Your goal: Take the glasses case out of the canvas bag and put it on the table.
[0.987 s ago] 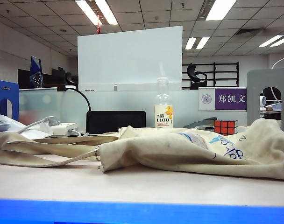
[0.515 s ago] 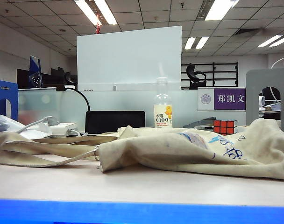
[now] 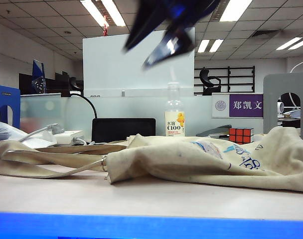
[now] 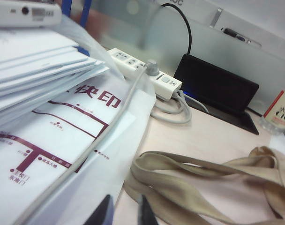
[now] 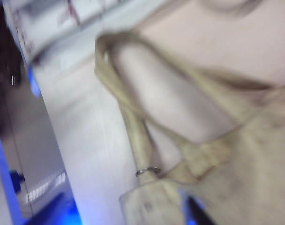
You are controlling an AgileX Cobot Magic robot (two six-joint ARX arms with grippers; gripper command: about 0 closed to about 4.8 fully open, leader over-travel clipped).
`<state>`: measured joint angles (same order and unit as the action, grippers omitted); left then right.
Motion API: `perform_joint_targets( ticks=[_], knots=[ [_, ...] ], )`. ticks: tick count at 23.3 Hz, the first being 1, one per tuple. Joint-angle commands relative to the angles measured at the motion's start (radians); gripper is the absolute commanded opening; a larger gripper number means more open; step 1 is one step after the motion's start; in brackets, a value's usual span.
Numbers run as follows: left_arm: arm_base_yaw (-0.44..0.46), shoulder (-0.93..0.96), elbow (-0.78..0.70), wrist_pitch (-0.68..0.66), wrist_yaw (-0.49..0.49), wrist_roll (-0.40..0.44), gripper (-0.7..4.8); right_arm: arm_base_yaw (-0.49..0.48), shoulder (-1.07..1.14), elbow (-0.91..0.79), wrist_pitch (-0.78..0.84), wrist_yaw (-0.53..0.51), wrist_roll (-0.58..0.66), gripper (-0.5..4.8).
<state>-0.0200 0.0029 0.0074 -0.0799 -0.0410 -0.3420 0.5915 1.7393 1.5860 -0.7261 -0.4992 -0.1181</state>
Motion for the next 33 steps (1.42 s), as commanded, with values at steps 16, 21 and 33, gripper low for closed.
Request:
perform_joint_targets(
  ticks=[16,21,33],
  knots=[
    [-0.029,-0.001,0.0,-0.028,0.001,-0.069,0.8,0.256,0.418,0.341,0.028,0.085,-0.1,3.48],
    [-0.043,-0.001,0.0,-0.029,0.012,-0.118,0.8,0.253,0.502,0.425,0.026,0.215,-0.136,3.5],
    [-0.105,-0.001,0.0,-0.029,0.022,-0.122,0.8,0.225,0.604,0.454,0.105,0.154,-0.143,3.48]
  ],
)
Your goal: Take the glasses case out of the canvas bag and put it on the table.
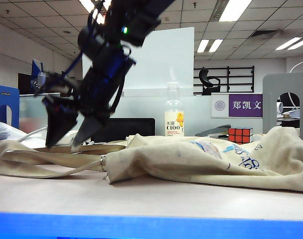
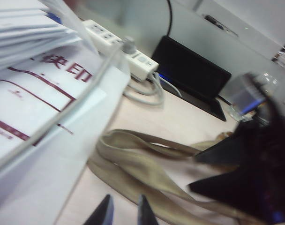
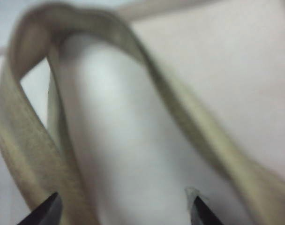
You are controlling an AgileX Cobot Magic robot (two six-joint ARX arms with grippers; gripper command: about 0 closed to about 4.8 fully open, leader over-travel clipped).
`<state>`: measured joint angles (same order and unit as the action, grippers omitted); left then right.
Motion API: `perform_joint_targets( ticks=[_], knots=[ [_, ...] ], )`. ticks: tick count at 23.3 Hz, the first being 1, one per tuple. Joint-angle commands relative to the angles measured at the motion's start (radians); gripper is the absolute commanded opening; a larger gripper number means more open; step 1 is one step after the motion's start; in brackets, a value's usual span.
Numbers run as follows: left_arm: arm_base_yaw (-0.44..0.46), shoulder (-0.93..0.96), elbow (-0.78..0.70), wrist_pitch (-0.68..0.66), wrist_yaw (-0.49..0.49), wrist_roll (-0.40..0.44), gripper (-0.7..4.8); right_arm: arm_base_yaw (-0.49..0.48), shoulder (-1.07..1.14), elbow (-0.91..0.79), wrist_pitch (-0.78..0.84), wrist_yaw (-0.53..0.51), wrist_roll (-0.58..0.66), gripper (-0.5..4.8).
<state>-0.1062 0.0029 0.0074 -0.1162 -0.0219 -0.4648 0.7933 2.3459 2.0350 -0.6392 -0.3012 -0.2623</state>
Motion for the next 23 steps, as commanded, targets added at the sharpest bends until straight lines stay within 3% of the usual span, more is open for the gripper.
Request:
perform_joint_targets(
  ticks=[1,16,17,19,20,23],
  knots=[
    [-0.027,-0.001,0.0,0.007,0.0,0.0,0.8,0.031,-0.002,0.005,0.015,-0.045,0.0,3.48],
    [-0.047,-0.001,0.0,0.002,0.0,0.004,0.8,0.066,0.068,0.008,0.038,-0.034,0.005,3.47],
    [-0.047,-0.001,0.0,0.0,0.002,0.004,0.8,0.068,0.081,0.008,0.035,-0.034,0.017,3.34],
    [-0.056,-0.001,0.0,-0.003,0.041,0.009,0.8,0.069,0.085,0.008,0.037,-0.035,0.028,2.47],
    [-0.066,-0.001,0.0,-0.003,0.057,0.033,0.8,0.072,0.085,0.009,0.043,-0.035,0.028,2.3],
    [-0.125,-0.001,0.0,-0.002,0.077,0.126,0.8,0.078,0.079,0.04,0.029,-0.042,0.028,2.3]
  ],
)
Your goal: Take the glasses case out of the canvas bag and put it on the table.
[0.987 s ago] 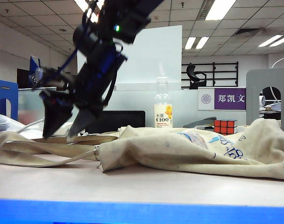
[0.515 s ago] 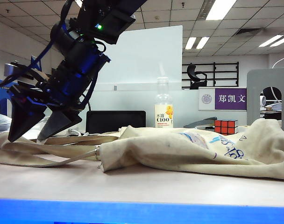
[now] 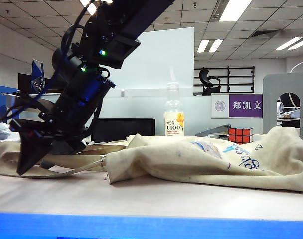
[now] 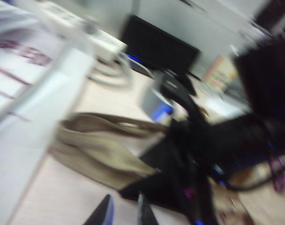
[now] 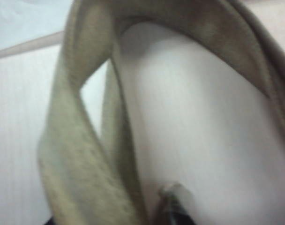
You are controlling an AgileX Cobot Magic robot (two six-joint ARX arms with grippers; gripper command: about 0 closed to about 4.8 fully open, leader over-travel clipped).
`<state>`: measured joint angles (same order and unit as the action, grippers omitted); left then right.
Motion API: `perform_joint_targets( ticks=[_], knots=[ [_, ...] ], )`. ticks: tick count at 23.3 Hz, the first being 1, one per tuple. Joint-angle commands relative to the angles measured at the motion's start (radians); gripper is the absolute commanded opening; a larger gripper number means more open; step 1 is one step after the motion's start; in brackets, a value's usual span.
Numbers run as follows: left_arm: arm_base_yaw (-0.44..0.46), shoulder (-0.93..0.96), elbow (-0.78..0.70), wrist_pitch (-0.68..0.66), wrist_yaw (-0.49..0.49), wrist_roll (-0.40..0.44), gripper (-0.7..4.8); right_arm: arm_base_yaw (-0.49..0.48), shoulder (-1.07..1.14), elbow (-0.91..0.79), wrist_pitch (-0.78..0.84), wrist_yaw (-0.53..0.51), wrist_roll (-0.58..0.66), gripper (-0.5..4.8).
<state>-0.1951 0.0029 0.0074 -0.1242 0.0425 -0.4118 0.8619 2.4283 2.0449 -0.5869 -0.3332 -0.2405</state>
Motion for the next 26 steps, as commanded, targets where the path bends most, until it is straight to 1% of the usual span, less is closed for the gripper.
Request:
perform_joint_targets(
  ticks=[1,4,7,10,11,12,13,16,18,22,26],
  knots=[
    [-0.047,-0.001,0.0,0.006,0.003,0.076,0.8,0.01,-0.003,0.04,-0.023,-0.01,0.006,2.31],
    [-0.051,-0.001,0.0,0.006,-0.005,0.076,0.8,0.011,-0.003,0.094,-0.038,-0.065,0.008,2.35],
    [-0.051,-0.001,0.0,0.005,-0.005,0.076,0.8,0.01,-0.003,0.145,-0.05,-0.066,0.008,2.43],
    [-0.051,-0.001,0.0,0.006,-0.004,0.076,0.8,0.008,-0.002,0.148,-0.043,-0.062,0.006,2.45],
    [-0.051,-0.001,0.0,0.005,-0.004,0.076,0.8,0.008,0.002,0.148,-0.042,-0.06,0.004,2.72],
    [-0.051,-0.001,0.0,0.006,-0.005,0.076,0.8,0.008,0.003,0.148,-0.041,-0.027,0.004,3.12],
    [-0.051,-0.001,0.0,0.005,-0.004,0.075,0.8,0.008,0.003,0.148,-0.04,-0.005,0.002,3.15],
    [-0.051,-0.001,0.0,0.006,-0.004,0.075,0.8,-0.004,0.01,0.148,-0.039,0.001,-0.003,3.12],
    [-0.051,-0.001,0.0,0.006,-0.004,0.075,0.8,-0.015,0.01,0.148,-0.047,0.02,-0.01,2.74],
    [-0.051,-0.001,0.0,0.006,-0.004,0.071,0.8,-0.018,0.011,0.147,-0.09,-0.016,-0.016,2.85],
    [-0.051,-0.001,0.0,0.006,-0.004,0.071,0.8,-0.012,0.022,0.148,-0.092,-0.037,-0.016,2.85]
  ],
)
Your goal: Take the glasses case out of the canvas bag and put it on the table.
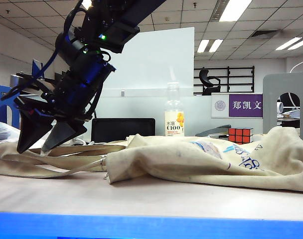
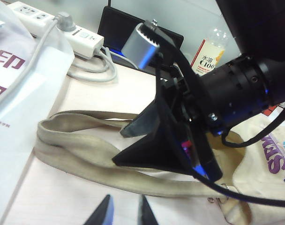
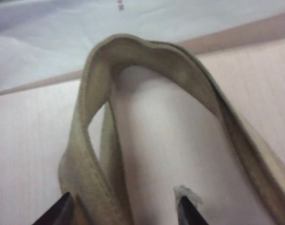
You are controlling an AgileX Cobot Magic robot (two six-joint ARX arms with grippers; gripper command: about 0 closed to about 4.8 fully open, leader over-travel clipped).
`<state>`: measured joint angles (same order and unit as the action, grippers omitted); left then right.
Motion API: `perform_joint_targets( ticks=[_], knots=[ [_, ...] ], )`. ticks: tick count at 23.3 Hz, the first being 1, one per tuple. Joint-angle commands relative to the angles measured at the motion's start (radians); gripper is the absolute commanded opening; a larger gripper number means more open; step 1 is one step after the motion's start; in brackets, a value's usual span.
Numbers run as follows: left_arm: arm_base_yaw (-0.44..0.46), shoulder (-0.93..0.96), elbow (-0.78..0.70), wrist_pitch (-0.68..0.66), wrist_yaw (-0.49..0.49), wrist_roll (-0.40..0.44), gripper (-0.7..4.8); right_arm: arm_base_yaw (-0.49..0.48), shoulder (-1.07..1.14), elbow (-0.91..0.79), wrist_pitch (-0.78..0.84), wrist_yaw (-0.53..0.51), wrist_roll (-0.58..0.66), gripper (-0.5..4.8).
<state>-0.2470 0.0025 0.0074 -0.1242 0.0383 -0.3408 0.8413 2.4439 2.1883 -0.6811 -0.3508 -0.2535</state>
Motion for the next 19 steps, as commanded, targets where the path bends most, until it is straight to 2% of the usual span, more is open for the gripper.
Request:
perform_joint_targets(
  ticks=[1,7,12,15,19],
  knots=[
    [0.001,0.0,0.0,0.006,0.0,0.0,0.8,0.01,0.006,0.004,0.001,-0.018,-0.003,2.85],
    [0.001,0.0,0.0,0.006,0.0,0.0,0.8,0.034,0.014,0.004,0.056,-0.07,-0.002,2.85],
    [0.0,0.0,0.0,0.006,0.0,-0.003,0.8,0.04,0.039,0.005,0.135,-0.06,0.005,2.86],
    [0.0,0.0,0.0,0.006,0.0,-0.011,0.8,0.039,0.069,0.005,0.19,-0.071,0.093,2.88],
    [0.0,0.0,0.0,0.006,0.002,-0.011,0.8,0.047,0.071,0.005,0.314,-0.069,0.107,2.87]
  ],
)
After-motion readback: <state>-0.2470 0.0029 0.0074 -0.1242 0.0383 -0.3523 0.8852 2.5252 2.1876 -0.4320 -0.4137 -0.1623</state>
